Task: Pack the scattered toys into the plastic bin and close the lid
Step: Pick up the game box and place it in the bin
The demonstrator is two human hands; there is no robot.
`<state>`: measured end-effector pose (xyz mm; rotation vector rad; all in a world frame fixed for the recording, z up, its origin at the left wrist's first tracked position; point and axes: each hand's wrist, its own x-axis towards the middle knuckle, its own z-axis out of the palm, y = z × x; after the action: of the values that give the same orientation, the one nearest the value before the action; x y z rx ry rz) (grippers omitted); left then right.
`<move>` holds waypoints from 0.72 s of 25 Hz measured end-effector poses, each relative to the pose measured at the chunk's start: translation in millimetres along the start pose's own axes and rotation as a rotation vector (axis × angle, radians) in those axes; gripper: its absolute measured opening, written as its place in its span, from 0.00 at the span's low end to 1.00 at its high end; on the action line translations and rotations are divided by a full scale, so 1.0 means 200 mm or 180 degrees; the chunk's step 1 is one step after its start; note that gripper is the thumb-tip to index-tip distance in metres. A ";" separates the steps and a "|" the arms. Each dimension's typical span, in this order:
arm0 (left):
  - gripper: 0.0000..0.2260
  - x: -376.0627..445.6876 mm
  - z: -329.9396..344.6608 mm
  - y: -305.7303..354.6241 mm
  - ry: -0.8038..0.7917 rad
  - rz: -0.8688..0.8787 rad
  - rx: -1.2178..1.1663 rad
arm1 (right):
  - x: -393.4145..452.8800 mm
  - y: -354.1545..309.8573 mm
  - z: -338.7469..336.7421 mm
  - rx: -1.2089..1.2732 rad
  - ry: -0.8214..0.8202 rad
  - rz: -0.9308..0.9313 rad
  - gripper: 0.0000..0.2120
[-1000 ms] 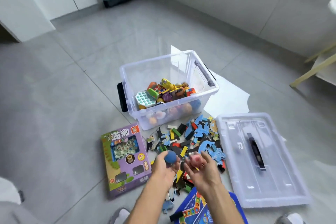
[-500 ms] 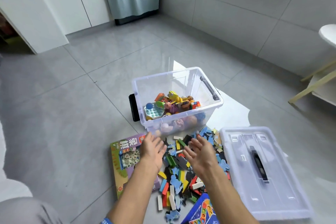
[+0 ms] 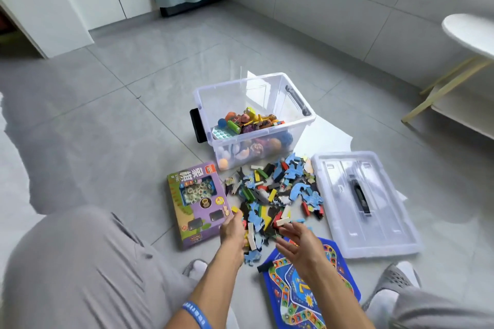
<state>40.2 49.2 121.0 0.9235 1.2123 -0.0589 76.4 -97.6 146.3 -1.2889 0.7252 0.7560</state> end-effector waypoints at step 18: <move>0.11 0.66 -0.29 0.02 0.1731 0.0183 0.1002 | 0.41 0.18 0.22 -0.1535 -0.0388 0.0303 0.06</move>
<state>48.5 144.0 12.2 1.3006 1.7089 0.0536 95.9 -42.6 66.2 -1.6305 0.5232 1.1232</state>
